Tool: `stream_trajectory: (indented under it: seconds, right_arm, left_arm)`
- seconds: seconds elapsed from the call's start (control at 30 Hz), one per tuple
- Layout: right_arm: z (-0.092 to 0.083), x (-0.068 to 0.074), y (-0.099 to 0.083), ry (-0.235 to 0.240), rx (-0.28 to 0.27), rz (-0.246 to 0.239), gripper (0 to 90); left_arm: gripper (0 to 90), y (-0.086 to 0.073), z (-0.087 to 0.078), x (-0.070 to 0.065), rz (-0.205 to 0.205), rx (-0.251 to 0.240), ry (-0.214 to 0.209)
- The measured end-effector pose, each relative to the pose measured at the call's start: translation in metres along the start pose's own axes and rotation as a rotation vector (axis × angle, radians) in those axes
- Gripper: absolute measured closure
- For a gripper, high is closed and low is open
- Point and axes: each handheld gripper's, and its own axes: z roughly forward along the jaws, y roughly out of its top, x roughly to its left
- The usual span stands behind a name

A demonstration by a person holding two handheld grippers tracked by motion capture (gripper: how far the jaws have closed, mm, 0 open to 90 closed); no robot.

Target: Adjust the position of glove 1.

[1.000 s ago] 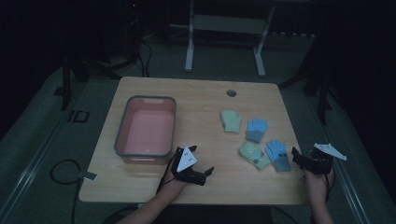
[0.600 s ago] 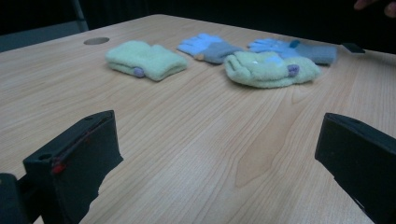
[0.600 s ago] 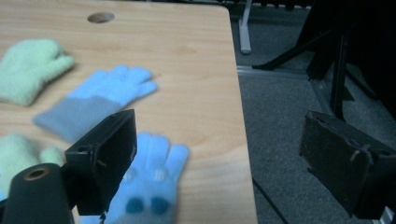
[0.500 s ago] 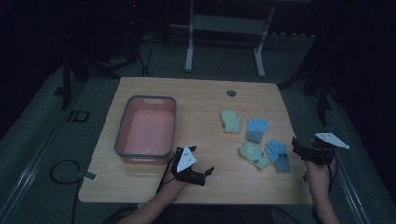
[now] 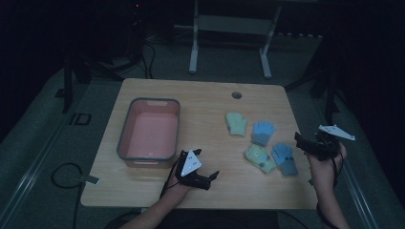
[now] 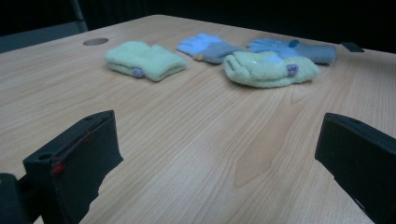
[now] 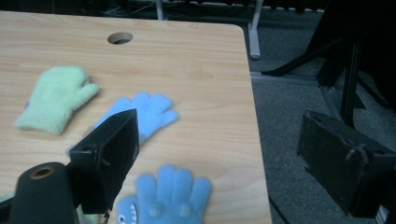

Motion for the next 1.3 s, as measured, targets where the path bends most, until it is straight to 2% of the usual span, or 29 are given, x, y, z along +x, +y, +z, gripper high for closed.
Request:
stream_trajectory:
  seconds: [0.13, 0.23, 0.63, 0.7, 0.83, 0.97, 1.17, 1.3]
  right_arm:
    - [0.002, 0.007, 0.009, -0.004, 0.001, -0.016, 11.7]
    - [0.004, 0.013, 0.017, 0.012, 0.009, -0.024, 11.5]
    - [0.017, 0.033, 0.041, 0.024, 0.033, -0.027, 15.1]
    - [0.022, 0.039, 0.044, 0.039, 0.044, -0.042, 19.6]
    - [0.029, 0.048, 0.048, 0.059, 0.053, -0.055, 21.6]
    - [0.035, 0.057, 0.051, 0.081, 0.055, -0.051, 22.6]
    - [0.041, 0.070, 0.056, 0.127, 0.050, -0.051, 31.0]
    - [0.046, 0.080, 0.059, 0.142, 0.051, -0.059, 31.4]
  left_arm:
    - [0.1, 0.000, 0.000, 0.000, -0.002, 0.000, 0.000]
    - [0.1, 0.000, 0.000, -0.001, 0.004, 0.000, 0.002]
    - [0.1, 0.000, 0.000, -0.001, 0.010, 0.000, 0.002]
    - [0.1, 0.000, 0.000, -0.001, 0.013, 0.001, 0.002]
    - [0.1, 0.000, 0.000, -0.001, 0.010, 0.000, 0.001]
    - [0.1, 0.000, 0.000, -0.001, 0.010, 0.001, 0.002]
    - [0.1, 0.000, 0.000, -0.002, 0.014, 0.002, 0.001]
    - [0.1, 0.000, 0.000, -0.002, 0.019, 0.003, 0.001]
